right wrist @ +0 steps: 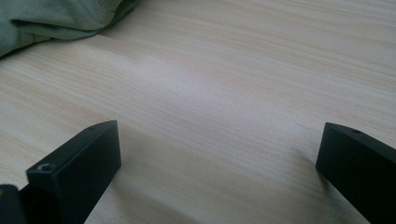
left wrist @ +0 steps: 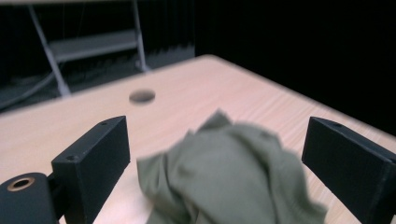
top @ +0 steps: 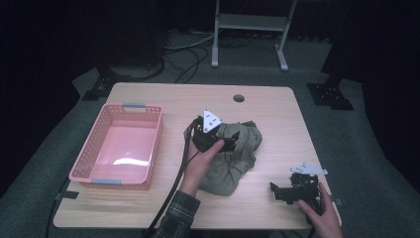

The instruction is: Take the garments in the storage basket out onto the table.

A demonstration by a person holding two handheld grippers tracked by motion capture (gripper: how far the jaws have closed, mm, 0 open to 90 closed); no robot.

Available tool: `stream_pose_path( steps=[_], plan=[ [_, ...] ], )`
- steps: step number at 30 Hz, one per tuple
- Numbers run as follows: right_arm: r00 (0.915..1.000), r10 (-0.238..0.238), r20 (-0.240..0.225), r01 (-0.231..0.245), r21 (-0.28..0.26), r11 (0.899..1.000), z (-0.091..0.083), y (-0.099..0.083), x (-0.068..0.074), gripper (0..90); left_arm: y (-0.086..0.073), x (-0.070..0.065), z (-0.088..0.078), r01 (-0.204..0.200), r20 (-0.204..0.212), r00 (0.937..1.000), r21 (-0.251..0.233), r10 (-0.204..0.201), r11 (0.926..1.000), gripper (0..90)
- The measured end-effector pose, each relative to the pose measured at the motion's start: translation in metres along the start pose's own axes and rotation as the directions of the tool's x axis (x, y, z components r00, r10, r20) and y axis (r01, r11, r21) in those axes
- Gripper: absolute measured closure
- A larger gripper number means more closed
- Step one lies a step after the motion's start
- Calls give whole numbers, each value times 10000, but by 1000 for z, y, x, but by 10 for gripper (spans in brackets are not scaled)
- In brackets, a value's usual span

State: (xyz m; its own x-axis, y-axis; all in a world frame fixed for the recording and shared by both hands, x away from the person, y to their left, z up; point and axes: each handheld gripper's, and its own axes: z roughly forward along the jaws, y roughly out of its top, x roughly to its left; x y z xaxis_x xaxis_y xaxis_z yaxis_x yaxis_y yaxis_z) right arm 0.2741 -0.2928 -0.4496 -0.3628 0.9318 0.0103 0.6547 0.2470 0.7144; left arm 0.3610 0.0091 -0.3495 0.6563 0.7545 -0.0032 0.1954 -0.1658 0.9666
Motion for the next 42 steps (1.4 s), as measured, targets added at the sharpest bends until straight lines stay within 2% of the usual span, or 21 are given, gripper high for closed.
stream_pose_path(
  steps=[3,5,13,18,31,42],
  plan=[
    [10000,-11,4,11,-7,10000,0,0,0,0,8,0,-11,-79,200,9998,-700,93,9975,73],
    [10000,-8,3,8,-4,10000,0,0,0,0,11,0,-17,-72,262,9996,-925,97,9957,73],
    [10000,-4,1,4,-2,10000,0,0,0,0,18,-1,-41,-412,502,9976,-1238,477,9915,73],
    [10000,1,2,-1,-2,10000,0,0,0,0,15,3,-58,-342,540,9977,-1381,420,9898,73],
    [10000,12,-2,-12,9,10000,0,0,0,0,-21,16,-94,172,521,9986,-1583,-90,9872,72],
    [10000,0,-2,0,5,10000,0,0,0,0,-52,20,-105,243,529,9985,-1740,-153,9845,72]
  ],
)
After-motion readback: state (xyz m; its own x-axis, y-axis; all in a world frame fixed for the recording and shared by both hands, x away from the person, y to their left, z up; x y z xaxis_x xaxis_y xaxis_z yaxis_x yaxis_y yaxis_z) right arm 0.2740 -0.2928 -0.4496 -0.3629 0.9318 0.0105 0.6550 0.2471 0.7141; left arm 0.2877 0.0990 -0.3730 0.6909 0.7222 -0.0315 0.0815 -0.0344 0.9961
